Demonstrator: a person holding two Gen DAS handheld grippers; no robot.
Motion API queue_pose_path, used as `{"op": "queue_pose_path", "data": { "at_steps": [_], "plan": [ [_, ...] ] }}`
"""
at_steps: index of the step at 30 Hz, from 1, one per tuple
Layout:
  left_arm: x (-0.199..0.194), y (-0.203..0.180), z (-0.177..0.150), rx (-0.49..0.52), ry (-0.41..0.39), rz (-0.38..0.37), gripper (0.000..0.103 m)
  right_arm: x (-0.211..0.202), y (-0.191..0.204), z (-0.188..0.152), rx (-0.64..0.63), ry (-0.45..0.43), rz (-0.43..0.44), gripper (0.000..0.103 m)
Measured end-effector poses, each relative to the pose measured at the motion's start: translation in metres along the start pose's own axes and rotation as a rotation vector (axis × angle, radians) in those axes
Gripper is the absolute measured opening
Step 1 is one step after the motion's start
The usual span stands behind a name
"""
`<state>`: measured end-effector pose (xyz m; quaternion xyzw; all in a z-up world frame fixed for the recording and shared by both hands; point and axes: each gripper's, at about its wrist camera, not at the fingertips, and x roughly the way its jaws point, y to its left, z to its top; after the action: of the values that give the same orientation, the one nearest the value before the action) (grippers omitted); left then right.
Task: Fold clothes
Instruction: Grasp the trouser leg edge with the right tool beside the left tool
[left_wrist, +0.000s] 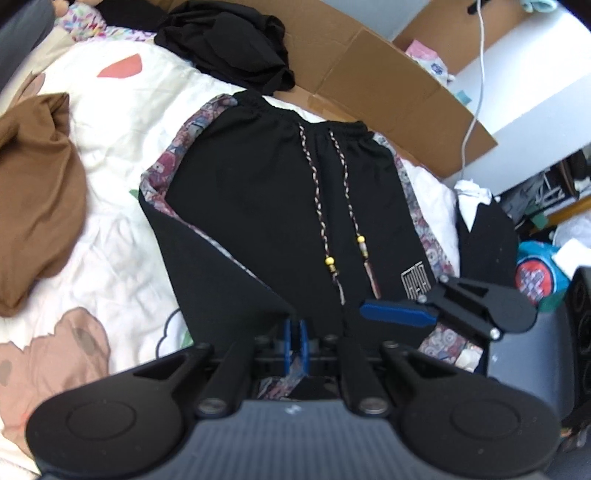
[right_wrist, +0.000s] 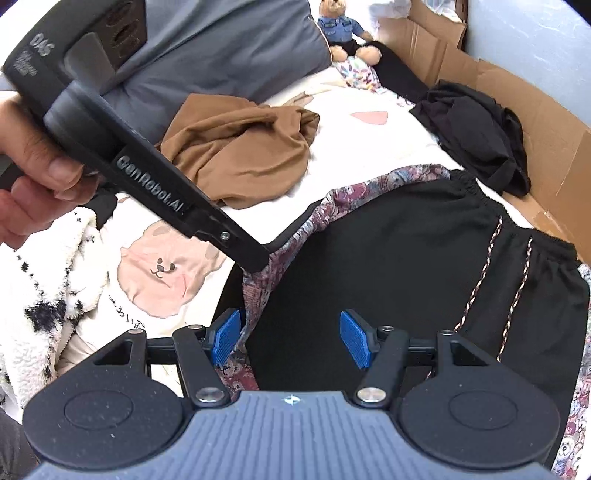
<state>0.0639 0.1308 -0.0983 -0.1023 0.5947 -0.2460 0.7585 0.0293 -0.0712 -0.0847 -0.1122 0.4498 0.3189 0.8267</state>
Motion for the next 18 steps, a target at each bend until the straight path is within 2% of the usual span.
{"op": "queue_pose_path", "data": {
  "at_steps": [6, 10, 18],
  "plan": [
    [0.000, -0.007, 0.003, -0.021, -0.009, -0.042, 0.006, 0.002, 0.005, 0.003, -0.003, -0.009, 0.003, 0.065],
    [0.001, -0.010, 0.003, -0.073, -0.016, -0.089, 0.006, 0.008, 0.011, 0.009, 0.014, -0.016, 0.017, 0.065],
    [0.003, -0.017, -0.001, -0.159, -0.040, -0.188, 0.006, 0.028, 0.016, 0.016, 0.073, -0.005, -0.039, 0.064]
  ]
}}
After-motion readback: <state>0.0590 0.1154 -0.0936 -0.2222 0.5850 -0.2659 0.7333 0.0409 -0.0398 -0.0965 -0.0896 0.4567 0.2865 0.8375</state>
